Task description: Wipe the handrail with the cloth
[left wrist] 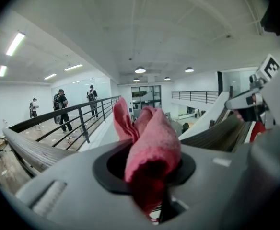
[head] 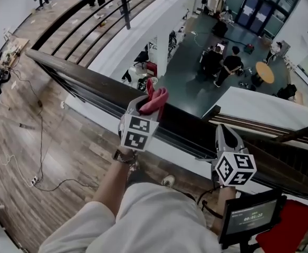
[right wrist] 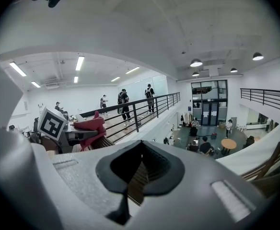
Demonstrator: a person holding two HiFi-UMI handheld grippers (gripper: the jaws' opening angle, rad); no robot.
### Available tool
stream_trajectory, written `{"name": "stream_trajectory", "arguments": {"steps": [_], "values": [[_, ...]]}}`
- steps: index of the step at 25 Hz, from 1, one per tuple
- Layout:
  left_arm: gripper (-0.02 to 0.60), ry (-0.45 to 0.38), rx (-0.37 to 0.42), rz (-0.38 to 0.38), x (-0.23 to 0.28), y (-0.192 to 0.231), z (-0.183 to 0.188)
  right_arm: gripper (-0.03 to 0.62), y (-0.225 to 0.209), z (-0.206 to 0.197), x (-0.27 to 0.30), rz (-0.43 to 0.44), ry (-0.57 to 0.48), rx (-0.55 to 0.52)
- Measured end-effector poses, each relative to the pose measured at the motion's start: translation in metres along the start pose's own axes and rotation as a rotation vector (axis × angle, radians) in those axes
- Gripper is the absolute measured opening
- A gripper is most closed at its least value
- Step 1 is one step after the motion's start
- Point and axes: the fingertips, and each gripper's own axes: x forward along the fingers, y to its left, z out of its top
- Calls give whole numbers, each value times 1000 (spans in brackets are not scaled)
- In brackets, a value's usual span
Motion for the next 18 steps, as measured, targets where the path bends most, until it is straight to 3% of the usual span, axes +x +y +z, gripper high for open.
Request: {"name": "stream_trajectory", "arguments": {"steps": [18], "values": [[123, 4, 42, -107, 8, -21, -1, 3, 0, -16, -15, -161, 3, 80]]}}
